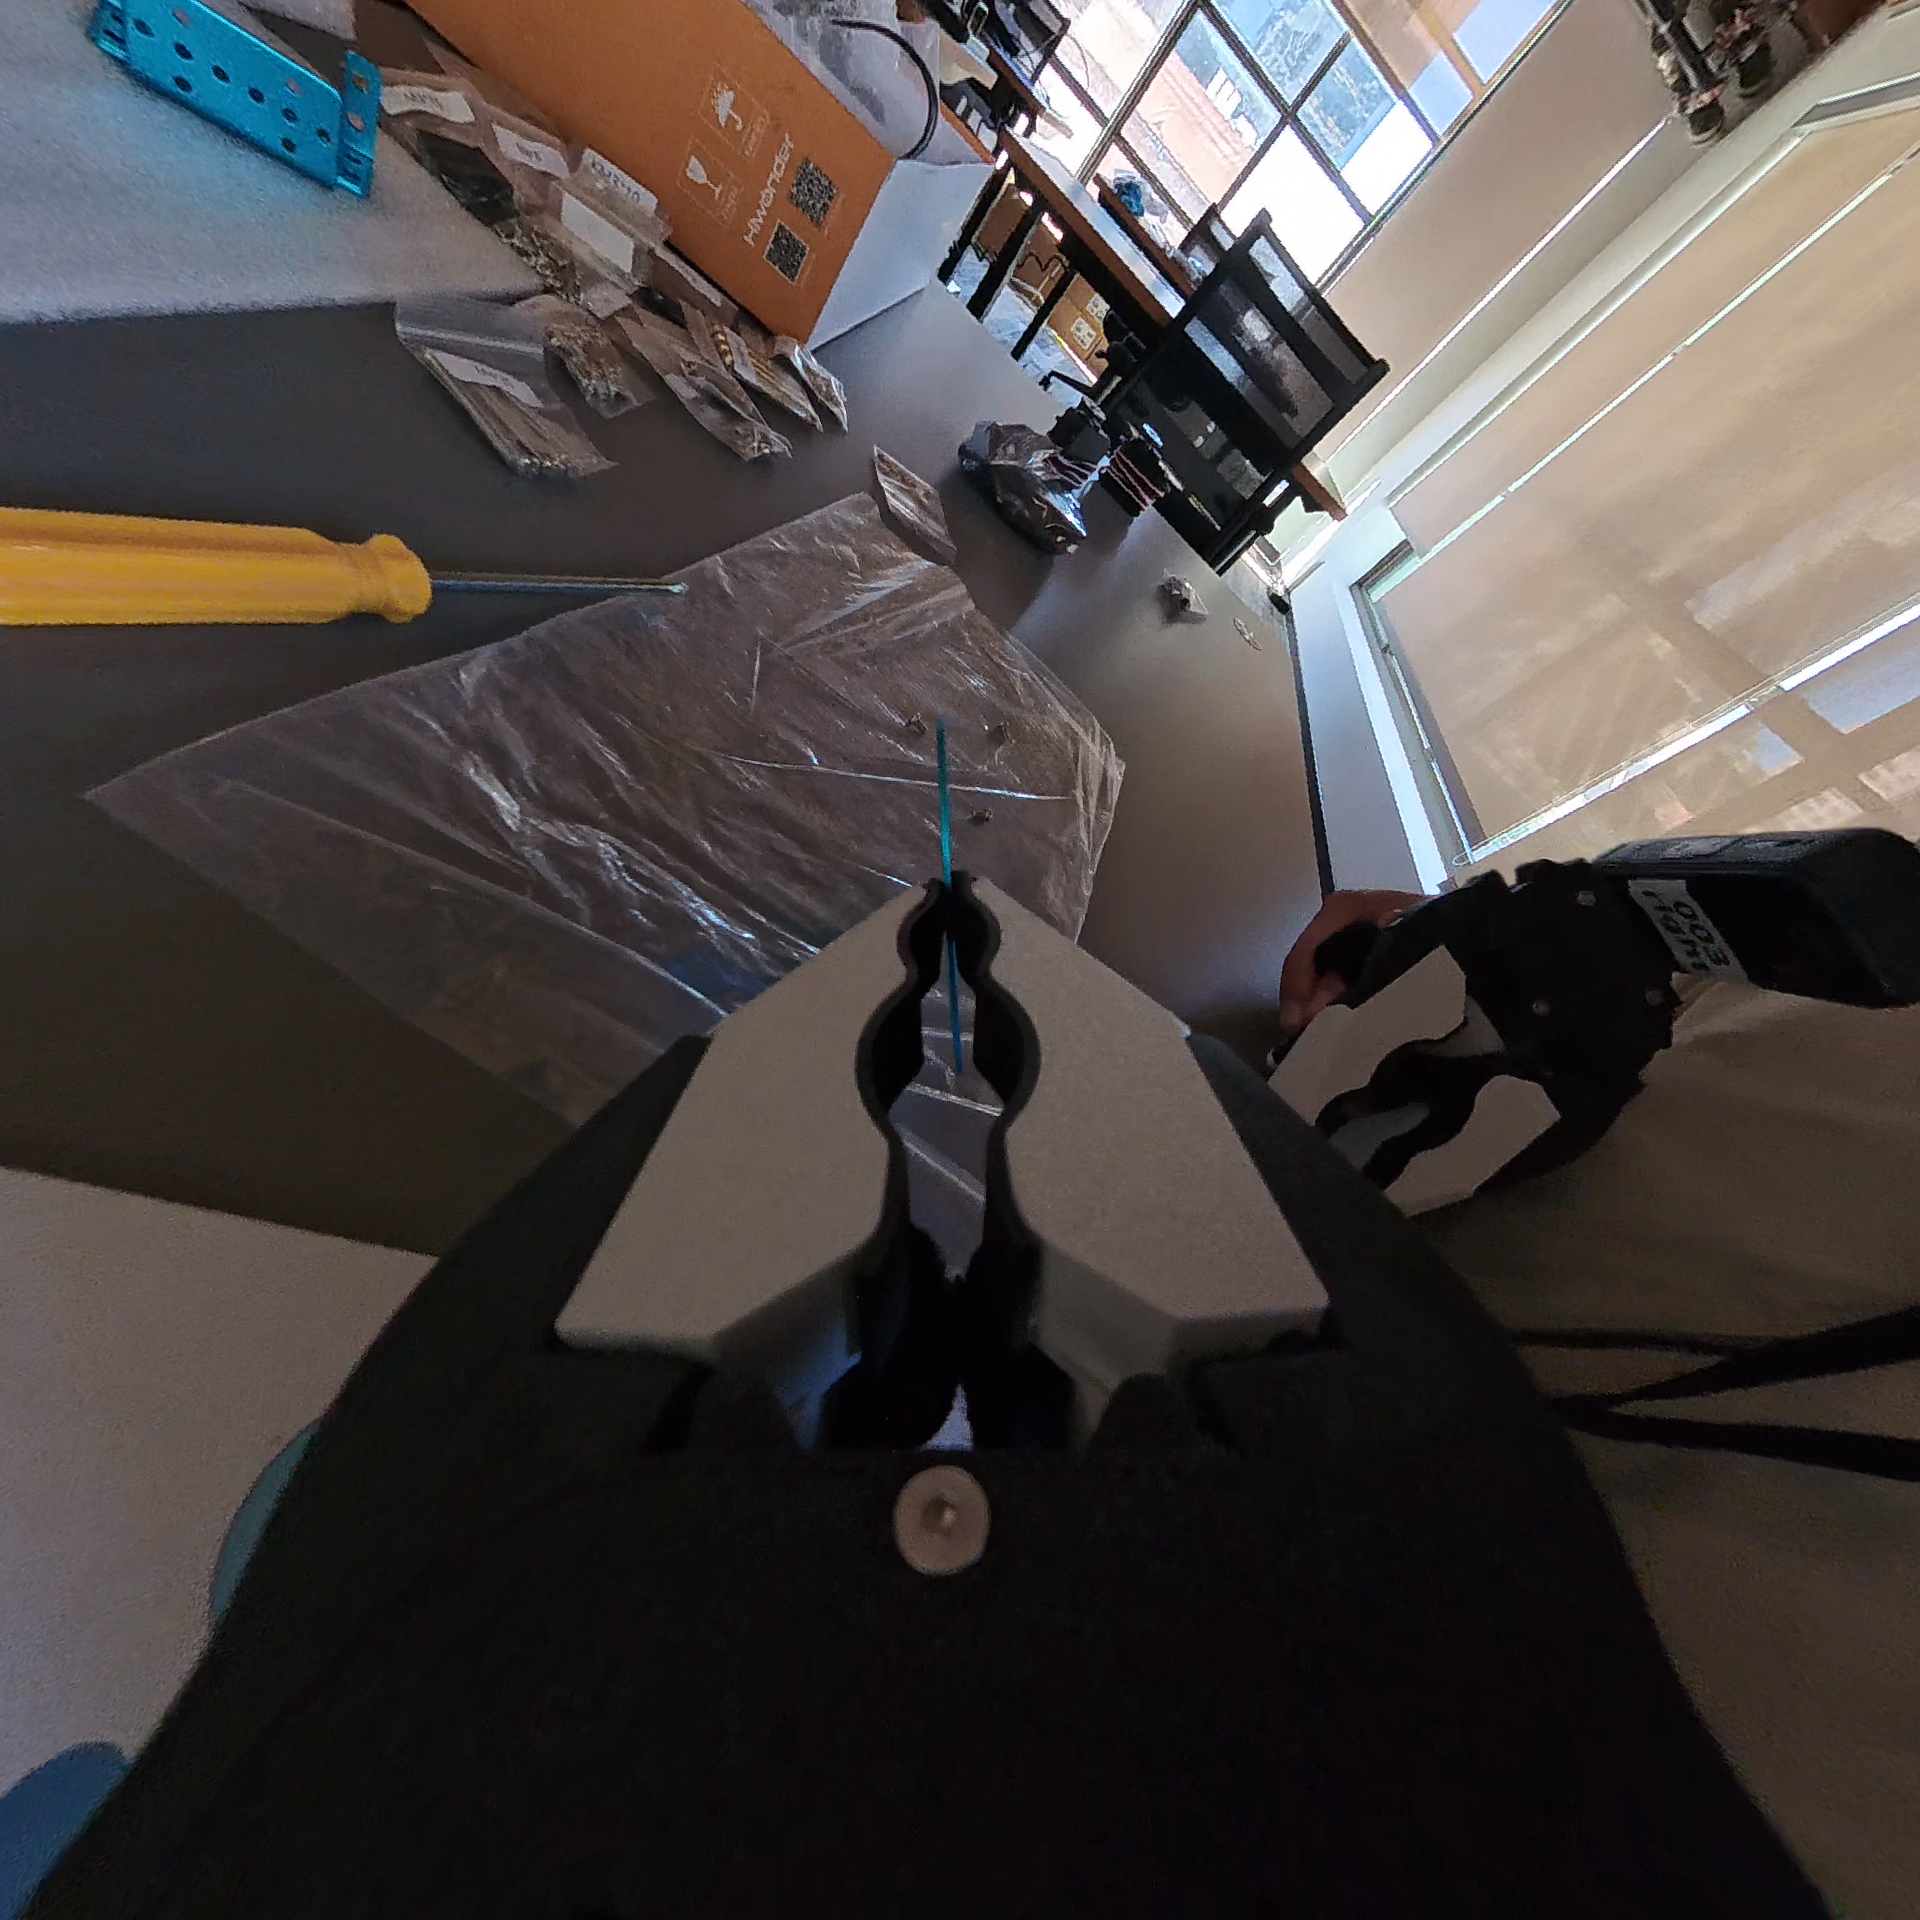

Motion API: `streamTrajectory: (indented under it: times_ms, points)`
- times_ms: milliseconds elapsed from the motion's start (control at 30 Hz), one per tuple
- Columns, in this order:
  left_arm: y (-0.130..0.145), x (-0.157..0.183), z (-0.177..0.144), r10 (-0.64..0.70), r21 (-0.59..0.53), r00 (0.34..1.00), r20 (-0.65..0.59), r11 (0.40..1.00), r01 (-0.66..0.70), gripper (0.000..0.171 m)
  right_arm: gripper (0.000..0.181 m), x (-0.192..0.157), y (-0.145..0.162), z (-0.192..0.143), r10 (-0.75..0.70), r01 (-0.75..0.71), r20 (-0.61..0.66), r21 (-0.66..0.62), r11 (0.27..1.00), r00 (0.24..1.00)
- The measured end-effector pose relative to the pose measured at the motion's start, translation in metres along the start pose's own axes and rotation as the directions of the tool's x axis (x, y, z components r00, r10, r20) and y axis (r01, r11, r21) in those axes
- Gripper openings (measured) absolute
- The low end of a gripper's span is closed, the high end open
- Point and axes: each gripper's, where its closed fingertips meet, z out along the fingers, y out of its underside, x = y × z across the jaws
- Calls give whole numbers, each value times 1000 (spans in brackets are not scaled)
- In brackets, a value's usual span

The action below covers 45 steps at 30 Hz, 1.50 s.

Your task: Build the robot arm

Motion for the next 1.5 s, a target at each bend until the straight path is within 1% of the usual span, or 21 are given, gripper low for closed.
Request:
streamTrajectory:
  times_ms: [100,233,333,500,567,633,833,967,1033,1133,1200,1300,1400,1500]
  points:
    - [-2,0,-3,-1,14,1000,1,1000,1,1,21,5,1,1,11,-12,-46,-14,1000,999]
    - [-2,0,-4,9,11,1000,4,1000,-9,1,21,7,5,3,23,-23,-13,-44,999,1000]
    - [-1,2,-2,14,4,1000,0,1000,-14,1,17,12,4,0,85,-83,35,-60,995,996]
    - [2,4,0,10,-7,1000,-12,1000,-10,1,16,16,6,1,118,-113,38,-115,987,992]
    - [3,5,1,8,-12,1000,-16,1000,-8,1,9,18,7,1,133,-128,25,-130,983,991]
    - [5,6,2,4,-18,1000,-21,1000,-5,1,3,19,9,0,106,-103,15,-143,984,994]
    - [7,5,3,-14,-27,1000,-23,1000,14,1,1,26,9,-1,80,-80,-4,-121,989,997]
    - [8,3,3,-23,-31,1000,-19,999,22,1,1,37,-3,-11,131,-130,28,-32,991,991]
    - [9,2,4,-37,-35,999,-16,999,37,1,1,46,-4,-14,132,-132,12,-4,991,991]
    - [11,0,5,-124,-40,992,-25,992,123,1,1,59,-5,-16,67,-65,-34,40,997,997]
    - [13,2,9,-212,-47,976,-53,977,209,1,0,72,-2,-15,16,-14,-83,24,1000,996]
    - [18,-2,16,-319,-70,946,-49,946,316,1,1,90,-1,-10,-40,39,-134,-9,999,990]
    - [22,-5,20,-379,-88,925,-25,923,375,1,1,101,-11,-9,-46,51,-132,32,998,990]
    - [22,-6,24,-443,-103,896,-37,893,437,1,0,110,-18,-10,-49,59,-136,77,995,990]
